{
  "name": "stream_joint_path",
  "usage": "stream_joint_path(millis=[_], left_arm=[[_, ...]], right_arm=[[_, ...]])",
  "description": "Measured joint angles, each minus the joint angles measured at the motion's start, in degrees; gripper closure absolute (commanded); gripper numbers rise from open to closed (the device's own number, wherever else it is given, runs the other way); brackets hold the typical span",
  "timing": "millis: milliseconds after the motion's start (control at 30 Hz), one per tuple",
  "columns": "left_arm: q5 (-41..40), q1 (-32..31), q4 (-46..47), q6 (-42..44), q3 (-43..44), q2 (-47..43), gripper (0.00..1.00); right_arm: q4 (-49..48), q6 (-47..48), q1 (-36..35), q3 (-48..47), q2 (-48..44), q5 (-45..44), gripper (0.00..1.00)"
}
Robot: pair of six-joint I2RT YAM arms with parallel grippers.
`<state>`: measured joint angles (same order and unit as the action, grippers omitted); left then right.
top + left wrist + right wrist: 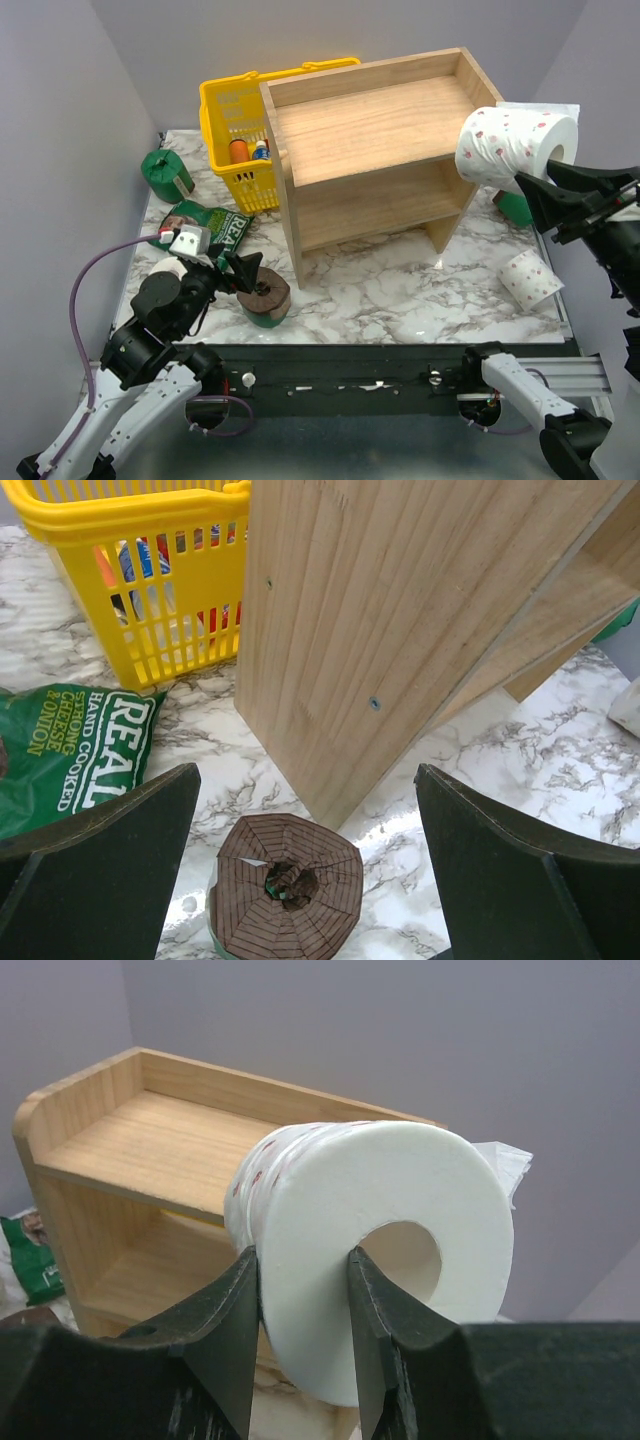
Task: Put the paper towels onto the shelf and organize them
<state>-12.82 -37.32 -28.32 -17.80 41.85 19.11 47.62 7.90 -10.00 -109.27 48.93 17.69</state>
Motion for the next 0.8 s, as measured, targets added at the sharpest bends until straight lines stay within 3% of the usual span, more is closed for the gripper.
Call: stream_joint_path(millis=[500,800], left_arm=[[0.0,0.0,0.0,0.0,0.0,-0.6,0.01],[0.0,0.0,0.0,0.0,0.0,-0.6,0.01]], right_arm=[[-7.0,15.8,0.0,2.8,7.9,2.8,0.68],[-10.2,19.5,0.0,3.9,10.5,4.0,0.68]])
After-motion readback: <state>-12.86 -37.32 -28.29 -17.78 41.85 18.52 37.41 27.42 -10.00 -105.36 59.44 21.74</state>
